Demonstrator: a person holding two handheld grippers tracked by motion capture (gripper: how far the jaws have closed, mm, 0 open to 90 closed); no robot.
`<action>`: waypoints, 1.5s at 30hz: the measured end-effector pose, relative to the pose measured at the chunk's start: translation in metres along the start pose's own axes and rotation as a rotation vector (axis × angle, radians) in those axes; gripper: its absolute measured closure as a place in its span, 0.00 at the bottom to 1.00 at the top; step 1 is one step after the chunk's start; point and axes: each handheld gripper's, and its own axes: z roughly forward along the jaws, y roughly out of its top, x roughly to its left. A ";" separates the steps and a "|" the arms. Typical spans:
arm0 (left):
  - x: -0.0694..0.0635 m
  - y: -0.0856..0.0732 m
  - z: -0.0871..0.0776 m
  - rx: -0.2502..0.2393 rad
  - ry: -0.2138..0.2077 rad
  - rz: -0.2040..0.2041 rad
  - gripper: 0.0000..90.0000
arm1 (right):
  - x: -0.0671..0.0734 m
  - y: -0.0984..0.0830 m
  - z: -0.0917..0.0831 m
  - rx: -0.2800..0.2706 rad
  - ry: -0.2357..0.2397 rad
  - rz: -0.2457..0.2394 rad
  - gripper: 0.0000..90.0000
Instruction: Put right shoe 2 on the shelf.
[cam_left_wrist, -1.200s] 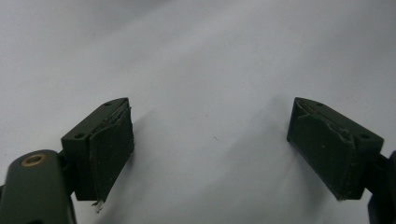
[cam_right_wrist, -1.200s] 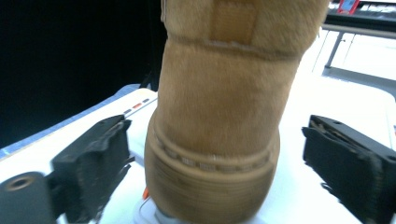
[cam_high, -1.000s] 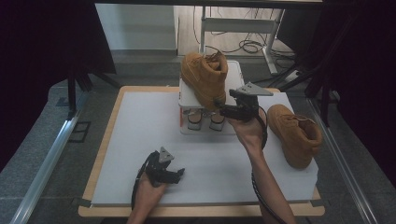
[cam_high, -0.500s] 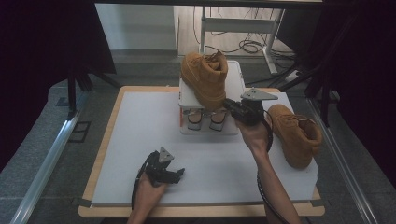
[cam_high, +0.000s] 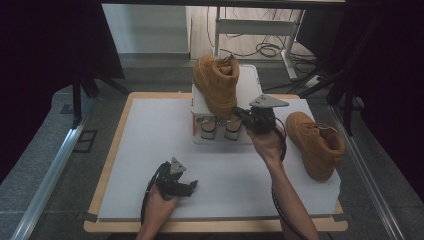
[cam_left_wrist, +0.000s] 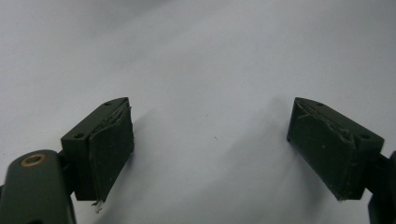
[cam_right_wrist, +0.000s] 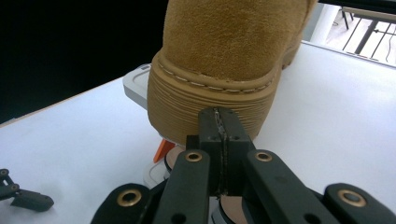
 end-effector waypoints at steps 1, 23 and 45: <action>0.000 0.000 0.000 0.000 0.000 0.000 0.16 | 0.003 0.001 0.004 0.000 0.000 -0.005 1.00; 0.000 0.000 0.000 -0.001 0.000 0.001 0.16 | 0.023 0.012 0.038 0.005 0.018 -0.052 1.00; 0.000 0.000 0.000 -0.002 0.001 -0.001 0.16 | 0.029 0.011 0.029 -0.014 0.021 -0.052 0.75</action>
